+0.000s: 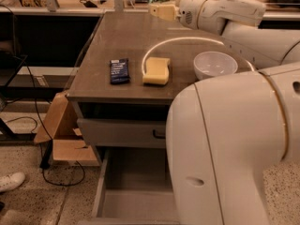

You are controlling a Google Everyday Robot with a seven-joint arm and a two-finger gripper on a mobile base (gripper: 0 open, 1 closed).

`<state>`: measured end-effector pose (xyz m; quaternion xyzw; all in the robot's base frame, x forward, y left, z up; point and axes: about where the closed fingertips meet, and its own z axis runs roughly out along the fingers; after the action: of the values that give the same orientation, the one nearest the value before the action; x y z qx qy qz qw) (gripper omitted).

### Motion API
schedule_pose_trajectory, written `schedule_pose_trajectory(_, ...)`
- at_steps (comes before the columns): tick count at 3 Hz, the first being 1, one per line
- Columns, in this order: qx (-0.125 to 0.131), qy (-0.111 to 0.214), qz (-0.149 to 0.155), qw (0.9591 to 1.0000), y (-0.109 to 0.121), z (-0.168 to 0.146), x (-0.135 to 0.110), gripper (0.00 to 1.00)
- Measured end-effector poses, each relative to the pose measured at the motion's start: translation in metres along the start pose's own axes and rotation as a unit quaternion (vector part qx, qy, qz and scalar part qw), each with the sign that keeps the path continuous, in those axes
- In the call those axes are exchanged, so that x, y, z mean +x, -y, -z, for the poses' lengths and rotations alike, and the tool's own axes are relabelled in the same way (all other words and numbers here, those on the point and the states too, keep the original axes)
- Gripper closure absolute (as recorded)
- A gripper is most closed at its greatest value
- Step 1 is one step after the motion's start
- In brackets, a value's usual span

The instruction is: Pick green can from middle drawer and place on counter

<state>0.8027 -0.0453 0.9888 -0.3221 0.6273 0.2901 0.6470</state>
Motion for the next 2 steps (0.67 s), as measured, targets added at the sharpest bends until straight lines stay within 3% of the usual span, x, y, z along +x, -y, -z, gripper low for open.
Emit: schedule_pose_trajectory(2, -0.027, -0.021, 0.025, 0.9991, -0.0146, -0.0006, 0.0082, 1.0)
